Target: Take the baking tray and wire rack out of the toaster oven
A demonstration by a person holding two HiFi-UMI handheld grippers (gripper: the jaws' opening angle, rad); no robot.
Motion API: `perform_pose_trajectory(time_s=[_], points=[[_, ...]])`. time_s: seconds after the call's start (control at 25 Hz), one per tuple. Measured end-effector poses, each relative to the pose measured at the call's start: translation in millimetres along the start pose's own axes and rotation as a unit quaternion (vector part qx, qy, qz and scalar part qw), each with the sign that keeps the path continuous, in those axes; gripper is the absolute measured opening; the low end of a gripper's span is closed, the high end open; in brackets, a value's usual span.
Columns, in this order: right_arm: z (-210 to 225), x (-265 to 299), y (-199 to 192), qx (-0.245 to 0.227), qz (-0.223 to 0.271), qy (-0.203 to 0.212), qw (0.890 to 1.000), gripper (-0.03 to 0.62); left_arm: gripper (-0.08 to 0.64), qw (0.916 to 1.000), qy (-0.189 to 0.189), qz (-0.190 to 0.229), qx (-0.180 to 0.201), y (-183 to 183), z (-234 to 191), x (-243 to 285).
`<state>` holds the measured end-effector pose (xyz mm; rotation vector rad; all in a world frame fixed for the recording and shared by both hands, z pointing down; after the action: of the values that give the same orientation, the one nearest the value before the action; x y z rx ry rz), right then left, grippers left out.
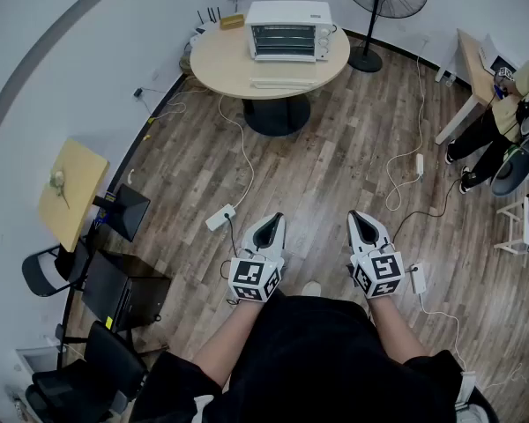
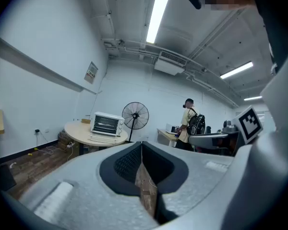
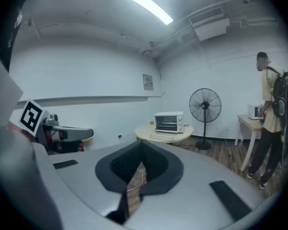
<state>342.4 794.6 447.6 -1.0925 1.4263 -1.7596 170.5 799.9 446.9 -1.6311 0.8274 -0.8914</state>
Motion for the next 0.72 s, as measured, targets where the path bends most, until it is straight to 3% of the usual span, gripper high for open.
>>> perform_pose_trajectory(time_s=[0.12, 0.36, 0.72], points=[[5, 9, -8, -0.009, -0.015, 0.008, 1.000, -0.002, 0.020, 0.9999, 0.006, -0.001, -0.008, -1, -4, 9], [1, 11, -31, 0.032, -0.012, 0.032, 0.999, 0.000, 0.020, 0.9996, 0.025, -0.010, -0.013, -13, -17, 6], [10, 56, -43, 0.038, -0.011, 0.034, 0.999, 0.000, 0.020, 0.9992, 0.007, -0.032, -0.021, -28, -55, 61]])
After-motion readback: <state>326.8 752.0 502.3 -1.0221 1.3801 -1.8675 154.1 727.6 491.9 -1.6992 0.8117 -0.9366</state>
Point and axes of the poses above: the fingertips, and each gripper's own axes: x forward along the fingers, z to its right, y out of its top, the point moved 1 cm from there along -x, backward along the fingers
